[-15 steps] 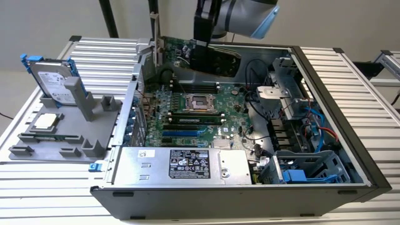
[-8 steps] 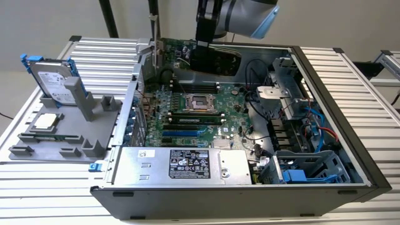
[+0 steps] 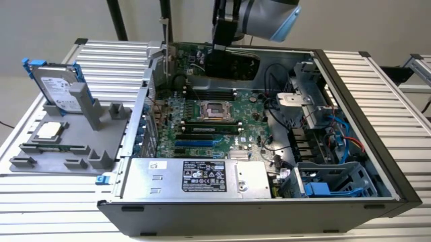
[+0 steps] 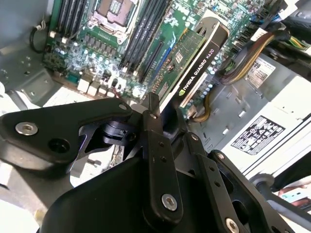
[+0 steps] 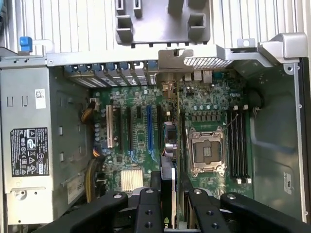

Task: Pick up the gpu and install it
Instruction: 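Insert the gpu into the slot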

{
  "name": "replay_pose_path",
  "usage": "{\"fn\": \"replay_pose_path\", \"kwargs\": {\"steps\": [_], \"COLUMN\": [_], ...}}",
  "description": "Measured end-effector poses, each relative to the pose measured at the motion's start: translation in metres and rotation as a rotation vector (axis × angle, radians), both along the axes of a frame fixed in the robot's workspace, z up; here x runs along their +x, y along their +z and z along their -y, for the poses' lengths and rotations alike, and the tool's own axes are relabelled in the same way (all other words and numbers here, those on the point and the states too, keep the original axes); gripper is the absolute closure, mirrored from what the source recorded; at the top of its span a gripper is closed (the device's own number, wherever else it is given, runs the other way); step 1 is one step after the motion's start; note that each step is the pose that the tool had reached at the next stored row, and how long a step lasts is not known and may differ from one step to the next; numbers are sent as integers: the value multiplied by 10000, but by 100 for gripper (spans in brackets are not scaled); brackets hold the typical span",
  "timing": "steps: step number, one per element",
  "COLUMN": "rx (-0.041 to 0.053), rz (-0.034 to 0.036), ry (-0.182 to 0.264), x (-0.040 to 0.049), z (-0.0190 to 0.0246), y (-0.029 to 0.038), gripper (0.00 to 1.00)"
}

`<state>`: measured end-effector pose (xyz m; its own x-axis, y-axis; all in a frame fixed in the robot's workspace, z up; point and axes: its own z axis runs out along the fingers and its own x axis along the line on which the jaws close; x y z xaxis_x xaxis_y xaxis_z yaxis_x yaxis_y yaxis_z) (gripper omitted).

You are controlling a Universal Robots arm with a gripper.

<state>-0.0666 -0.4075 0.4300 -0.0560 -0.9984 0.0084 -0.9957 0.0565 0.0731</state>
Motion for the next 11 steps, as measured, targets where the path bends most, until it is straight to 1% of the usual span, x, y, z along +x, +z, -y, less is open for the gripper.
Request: {"fn": "replay_pose_path", "kwargs": {"steps": [2, 5, 11], "rx": [1, 1, 1], "rz": [0, 0, 0], "ry": [179, 324, 391], "x": [0, 0, 0], "z": [0, 0, 0], "y": [0, 0, 0], "gripper": [100, 100, 100]}}
